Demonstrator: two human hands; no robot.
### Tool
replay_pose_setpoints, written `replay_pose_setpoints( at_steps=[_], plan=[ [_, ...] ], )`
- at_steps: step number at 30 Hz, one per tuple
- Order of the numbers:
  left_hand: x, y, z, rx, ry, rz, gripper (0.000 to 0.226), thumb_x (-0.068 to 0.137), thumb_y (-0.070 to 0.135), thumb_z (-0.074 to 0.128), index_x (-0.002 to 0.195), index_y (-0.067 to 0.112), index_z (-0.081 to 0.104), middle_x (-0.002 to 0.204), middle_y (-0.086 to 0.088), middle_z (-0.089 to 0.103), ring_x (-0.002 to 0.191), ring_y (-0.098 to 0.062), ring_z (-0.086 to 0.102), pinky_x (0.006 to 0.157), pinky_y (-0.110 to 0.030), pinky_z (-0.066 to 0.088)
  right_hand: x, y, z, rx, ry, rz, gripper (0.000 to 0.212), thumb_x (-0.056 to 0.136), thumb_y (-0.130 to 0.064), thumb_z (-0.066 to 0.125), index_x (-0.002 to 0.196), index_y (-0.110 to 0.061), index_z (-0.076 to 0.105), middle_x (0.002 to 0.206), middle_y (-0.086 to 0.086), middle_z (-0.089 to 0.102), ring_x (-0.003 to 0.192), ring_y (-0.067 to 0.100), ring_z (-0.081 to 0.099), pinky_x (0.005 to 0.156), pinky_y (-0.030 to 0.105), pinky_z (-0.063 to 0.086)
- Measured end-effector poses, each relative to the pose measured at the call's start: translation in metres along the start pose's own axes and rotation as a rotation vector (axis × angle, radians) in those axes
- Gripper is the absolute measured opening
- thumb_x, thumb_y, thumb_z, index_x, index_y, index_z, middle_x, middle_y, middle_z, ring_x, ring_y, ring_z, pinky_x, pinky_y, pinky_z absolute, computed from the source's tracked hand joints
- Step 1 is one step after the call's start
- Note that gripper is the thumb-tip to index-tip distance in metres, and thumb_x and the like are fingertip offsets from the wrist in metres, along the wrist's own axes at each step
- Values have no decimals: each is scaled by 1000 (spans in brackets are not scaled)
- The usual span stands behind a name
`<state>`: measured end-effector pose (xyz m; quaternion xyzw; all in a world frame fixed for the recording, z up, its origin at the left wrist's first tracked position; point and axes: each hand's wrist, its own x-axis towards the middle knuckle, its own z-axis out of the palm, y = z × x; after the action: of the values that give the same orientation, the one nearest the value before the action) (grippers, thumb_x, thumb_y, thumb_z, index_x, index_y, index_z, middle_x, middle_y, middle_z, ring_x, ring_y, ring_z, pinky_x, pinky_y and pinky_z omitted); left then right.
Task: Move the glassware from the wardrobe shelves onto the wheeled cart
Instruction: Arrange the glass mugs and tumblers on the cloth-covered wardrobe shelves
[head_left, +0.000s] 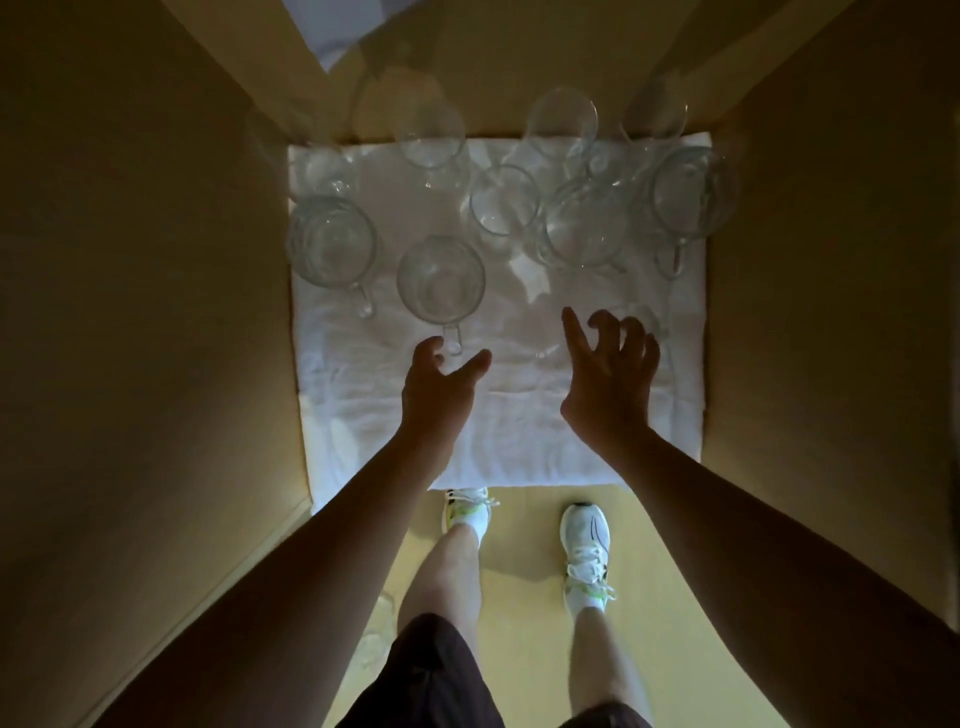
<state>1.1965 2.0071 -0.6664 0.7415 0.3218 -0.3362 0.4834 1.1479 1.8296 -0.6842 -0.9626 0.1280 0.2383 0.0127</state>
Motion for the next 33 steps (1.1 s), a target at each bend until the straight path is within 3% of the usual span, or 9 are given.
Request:
replay_pose_setpoints(
  at_steps=[5, 7, 10, 15, 18, 21, 25, 28, 33],
  plan=[
    [11, 10, 10, -103, -20, -48, 54, 92, 35, 73, 139, 22, 50, 139, -3, 51, 113, -15, 60, 104, -47, 51, 8, 7, 4, -67, 21, -45, 84, 63, -14, 80, 140, -24, 50, 139, 13, 41, 130, 43, 36, 104, 58, 35],
    [13, 13, 11, -144, -45, -82, 39, 94, 33, 71, 128, 24, 57, 139, -2, 52, 98, -8, 59, 100, -46, 54, 13, 11, 6, -135, -12, -97, 85, 67, -18, 78, 144, -25, 44, 150, 17, 33, 141, 47, 25, 111, 68, 23],
    [16, 14, 10, -175, -48, -119, 23, 97, 32, 68, 116, 23, 62, 132, -1, 58, 109, -16, 59, 99, -44, 55, 16, 19, 14, -220, -28, -205, 84, 73, -13, 75, 148, -21, 38, 160, 24, 24, 150, 52, 9, 114, 76, 7],
    [19, 19, 7, -221, -22, -134, 9, 99, 33, 65, 98, 24, 64, 102, 2, 64, 87, -14, 61, 98, -41, 56, 13, 28, 11, -191, 11, -180, 77, 71, -14, 80, 140, -22, 47, 147, 22, 40, 140, 50, 30, 114, 71, 18],
    [13, 22, 4, -261, -27, -152, 6, 97, 19, 64, 93, 21, 68, 83, 4, 60, 69, -12, 53, 90, -35, 54, 4, 25, 4, -39, -51, -47, 81, 73, -30, 82, 144, -25, 43, 148, 16, 39, 139, 42, 33, 115, 59, 26],
    [-1, 22, 2, -266, -38, -178, 14, 93, 10, 61, 87, 19, 69, 70, 5, 57, 61, -11, 48, 81, -35, 49, -17, 16, -2, 334, -51, 97, 84, 70, -29, 86, 144, -25, 45, 148, 11, 42, 137, 34, 37, 112, 48, 35],
    [-32, 12, -2, -257, -39, -191, 7, 94, 24, 68, 96, 18, 72, 73, 4, 61, 68, -12, 56, 93, -36, 52, -50, 1, -7, 767, 21, 255, 88, 60, -25, 93, 138, -24, 51, 133, 1, 53, 122, 20, 49, 98, 33, 45],
    [-59, 9, -8, -267, -34, -168, 5, 93, 25, 70, 88, 23, 69, 75, 1, 62, 75, -16, 56, 102, -43, 51, -73, -8, -16, 954, 93, 316, 87, 57, -26, 96, 133, -20, 55, 117, -11, 54, 108, 9, 49, 83, 15, 38],
    [-110, 7, -29, -306, -62, -66, 15, 98, 26, 63, 84, 21, 61, 87, -1, 61, 84, -19, 57, 95, -40, 49, -104, -14, -40, 1062, 90, 312, 87, 63, -32, 95, 137, -18, 51, 129, -2, 62, 119, 17, 56, 93, 22, 41]
  ],
)
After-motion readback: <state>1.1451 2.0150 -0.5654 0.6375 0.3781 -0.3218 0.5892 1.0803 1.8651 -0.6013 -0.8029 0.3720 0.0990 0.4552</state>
